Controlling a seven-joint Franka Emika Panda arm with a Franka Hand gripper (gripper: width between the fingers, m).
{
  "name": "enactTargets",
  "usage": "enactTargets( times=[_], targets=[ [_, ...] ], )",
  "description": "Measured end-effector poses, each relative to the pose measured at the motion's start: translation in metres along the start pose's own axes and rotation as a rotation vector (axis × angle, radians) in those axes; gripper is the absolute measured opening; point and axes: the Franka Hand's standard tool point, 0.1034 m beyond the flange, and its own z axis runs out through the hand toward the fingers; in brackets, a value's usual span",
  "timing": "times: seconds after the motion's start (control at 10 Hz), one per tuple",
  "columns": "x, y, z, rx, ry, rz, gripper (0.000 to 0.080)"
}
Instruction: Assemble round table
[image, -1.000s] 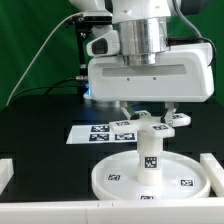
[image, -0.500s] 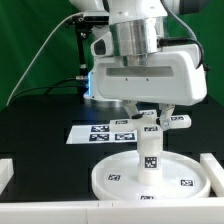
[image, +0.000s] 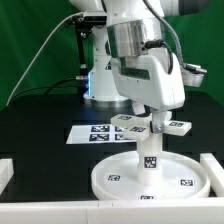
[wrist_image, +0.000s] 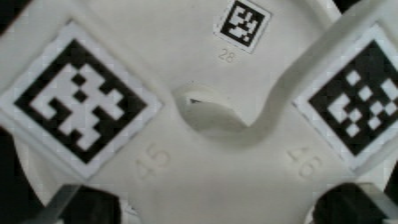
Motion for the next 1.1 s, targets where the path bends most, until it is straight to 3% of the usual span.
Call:
enactTargets(
  times=[0.4,0.6,1.0,1.1],
  targets=[
    [-0.004,-0.010,-0.024,-0.017,-0.042,-0.433,0.0649],
    [-0.010,-0.013,-0.023,-0.023,-0.044,-0.726,0.0649],
    [-0.007,-0.012,-0.022,-0.019,-0.048,-1.015,0.0649],
    [-0.005,-0.011,-0.023,-0.044,-0.039,-1.213,0.0649]
  ],
)
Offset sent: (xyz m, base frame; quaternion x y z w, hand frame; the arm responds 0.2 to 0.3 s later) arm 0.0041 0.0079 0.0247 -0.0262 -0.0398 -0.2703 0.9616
